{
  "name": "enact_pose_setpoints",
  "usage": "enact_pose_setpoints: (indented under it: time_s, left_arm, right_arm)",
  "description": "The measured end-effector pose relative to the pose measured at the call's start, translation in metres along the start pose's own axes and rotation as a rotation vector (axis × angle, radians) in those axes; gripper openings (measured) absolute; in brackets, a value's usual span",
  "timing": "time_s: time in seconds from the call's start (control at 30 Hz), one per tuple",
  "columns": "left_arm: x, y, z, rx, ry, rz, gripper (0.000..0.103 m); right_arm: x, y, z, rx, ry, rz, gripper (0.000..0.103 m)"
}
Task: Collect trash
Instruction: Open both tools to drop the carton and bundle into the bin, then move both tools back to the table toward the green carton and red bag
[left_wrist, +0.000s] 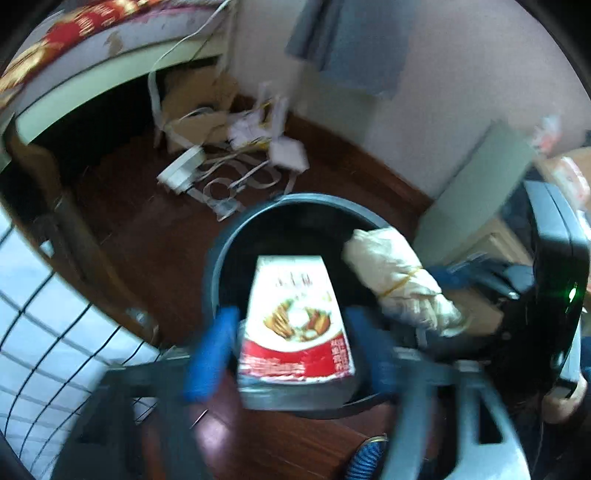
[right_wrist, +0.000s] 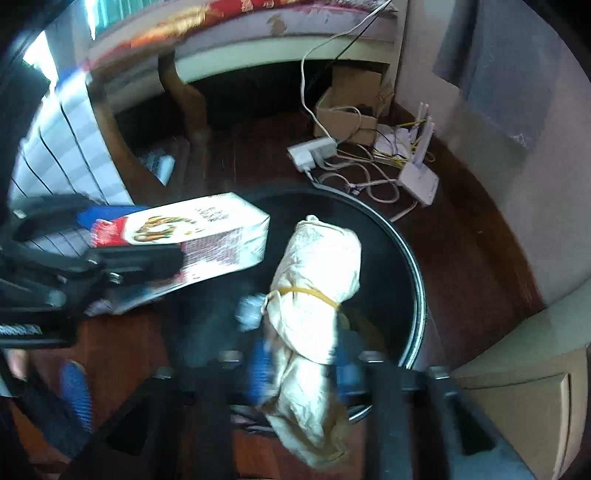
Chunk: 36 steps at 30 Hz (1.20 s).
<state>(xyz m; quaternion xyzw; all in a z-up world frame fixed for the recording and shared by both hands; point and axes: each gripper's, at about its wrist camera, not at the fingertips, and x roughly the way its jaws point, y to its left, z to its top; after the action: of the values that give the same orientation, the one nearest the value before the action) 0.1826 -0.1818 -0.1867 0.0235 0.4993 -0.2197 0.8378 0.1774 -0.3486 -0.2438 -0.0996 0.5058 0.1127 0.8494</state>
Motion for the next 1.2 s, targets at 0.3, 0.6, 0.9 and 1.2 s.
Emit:
enact_pose_setpoints:
  time_s: [0.3, 0.6, 0.9, 1.2]
  left_arm:
    - [-0.007, 0.011, -0.016, -0.039, -0.021, 0.108, 0.103]
    - [-0.017, 0.013, -0.013, -0.030, -0.048, 0.148, 0.103]
    - [-0.033, 0.011, -0.011, -0.018, -0.085, 0.171, 0.103]
    - [-0.044, 0.009, -0.010, -0.004, -0.109, 0.180, 0.103]
  right_arm:
    - [-0.001, -0.028, -0.004, 0.071, 0.015, -0.156, 0.103]
    - [-0.010, -0.031, -0.002, 0.121, -0.004, -0.132, 0.103]
    - [-0.025, -0.025, 0.005, 0.136, -0.048, -0.106, 0.103]
    - [-0.040, -0.019, 0.008, 0.146, -0.083, -0.097, 0.103]
